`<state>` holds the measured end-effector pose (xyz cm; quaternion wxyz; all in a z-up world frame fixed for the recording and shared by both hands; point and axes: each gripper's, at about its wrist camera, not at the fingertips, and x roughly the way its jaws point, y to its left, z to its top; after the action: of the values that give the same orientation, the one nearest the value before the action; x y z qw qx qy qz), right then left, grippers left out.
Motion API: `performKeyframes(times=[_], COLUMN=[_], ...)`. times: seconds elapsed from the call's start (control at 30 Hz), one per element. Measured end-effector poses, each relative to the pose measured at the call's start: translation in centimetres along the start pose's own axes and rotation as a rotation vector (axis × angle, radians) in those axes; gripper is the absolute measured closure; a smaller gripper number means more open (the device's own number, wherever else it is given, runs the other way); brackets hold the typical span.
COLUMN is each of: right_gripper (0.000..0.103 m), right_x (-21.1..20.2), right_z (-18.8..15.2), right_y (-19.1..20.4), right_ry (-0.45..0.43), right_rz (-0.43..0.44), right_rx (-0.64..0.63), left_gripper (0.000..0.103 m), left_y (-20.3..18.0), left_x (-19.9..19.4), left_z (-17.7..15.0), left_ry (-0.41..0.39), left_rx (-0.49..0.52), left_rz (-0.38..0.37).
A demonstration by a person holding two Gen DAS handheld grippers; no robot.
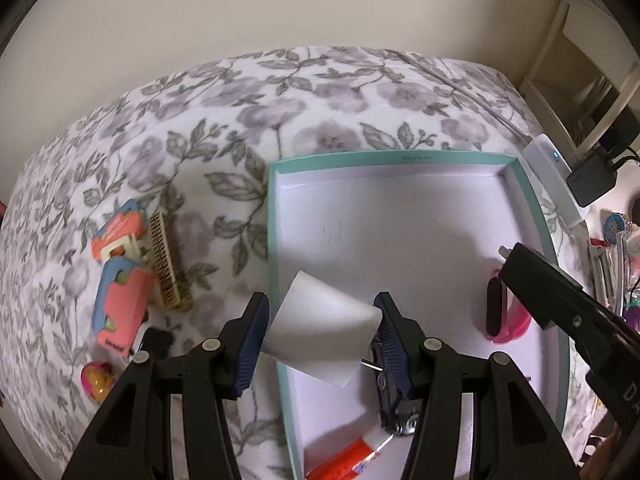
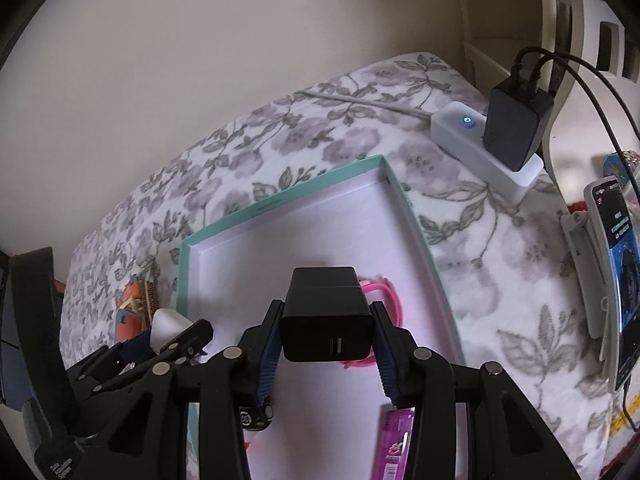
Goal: Organize rigid objects
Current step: 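Lower the white and black chargers into the tray and open both tools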
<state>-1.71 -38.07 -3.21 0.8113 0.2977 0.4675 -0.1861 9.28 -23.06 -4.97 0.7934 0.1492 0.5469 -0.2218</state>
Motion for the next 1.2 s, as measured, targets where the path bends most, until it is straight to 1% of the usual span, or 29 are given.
performKeyframes(times=[0.2, 0.5, 0.87, 0.97, 1.03, 1.07, 1.1, 1.13, 1.2], right_gripper=[0.058, 0.058, 0.056, 0.053, 0.049, 0.046, 0.045, 0.045, 0.041], right_x=[0.7, 0.8, 0.1, -0.2, -0.4, -0.4, -0.4, -0.4, -0.5], right_z=[0.2, 0.2, -0.1, -0.3, -0.6, -0.7, -0.8, -1.0, -1.2], right_y=[-0.3, -0.2, 0.5, 0.8, 1.2, 1.3, 1.5, 1.7, 2.0], right_ry=[0.012, 0.017, 0.009, 0.006, 0.003, 0.003, 0.003, 0.003, 0.003], right_rz=[-0.011, -0.022, -0.058, -0.068, -0.078, -0.082, -0.086, -0.092, -0.101], right_rx=[-0.004, -0.019, -0.057, -0.076, -0.094, -0.101, -0.108, -0.118, -0.133], left_gripper=[0.047, 0.047, 0.046, 0.046, 0.046, 0.045, 0.041, 0.034, 0.031], left_y=[-0.8, -1.1, -0.4, 0.3, 0.8, 1.1, 1.4, 1.7, 2.3], left_x=[1.1, 1.7, -0.8, -1.4, -1.6, -1.8, -1.9, -2.1, -2.4], left_z=[0.6, 0.2, -0.2, -0.5, -0.7, -0.9, -1.0, -1.2, -1.5], left_ry=[-0.013, 0.001, -0.038, -0.045, -0.046, -0.048, -0.050, -0.053, -0.061], left_rx=[0.009, 0.009, 0.000, -0.011, -0.019, -0.024, -0.028, -0.032, -0.043], left_rz=[-0.008, -0.023, -0.031, -0.025, -0.018, -0.016, -0.014, -0.011, -0.003])
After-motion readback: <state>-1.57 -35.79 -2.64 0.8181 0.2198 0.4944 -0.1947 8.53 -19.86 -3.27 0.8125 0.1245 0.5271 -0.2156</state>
